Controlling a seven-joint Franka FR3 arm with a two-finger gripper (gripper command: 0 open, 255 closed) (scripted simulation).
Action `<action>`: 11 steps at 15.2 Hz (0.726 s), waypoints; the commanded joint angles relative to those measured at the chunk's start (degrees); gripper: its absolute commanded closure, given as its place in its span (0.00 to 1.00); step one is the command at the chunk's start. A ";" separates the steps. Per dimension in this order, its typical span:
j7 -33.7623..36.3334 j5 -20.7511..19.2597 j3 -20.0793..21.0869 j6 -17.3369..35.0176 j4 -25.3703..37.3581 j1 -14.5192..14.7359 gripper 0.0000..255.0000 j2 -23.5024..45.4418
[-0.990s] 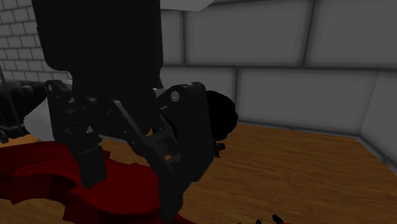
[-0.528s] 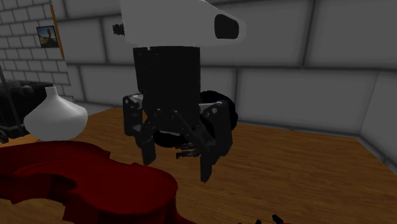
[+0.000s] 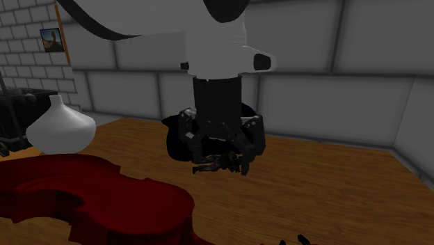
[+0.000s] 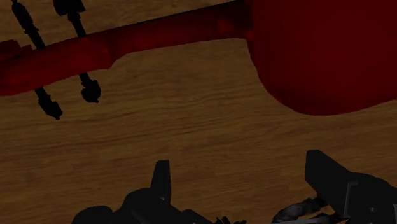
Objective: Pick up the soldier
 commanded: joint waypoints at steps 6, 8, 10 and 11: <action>-0.72 0.89 -0.18 2.89 14.30 -0.41 0.00 14.42; -0.86 1.06 -0.18 2.94 17.37 -0.54 0.00 17.05; -0.85 1.08 -0.17 4.31 16.48 -0.54 0.00 17.54; -0.84 1.09 -0.17 5.00 16.04 -0.55 0.00 17.78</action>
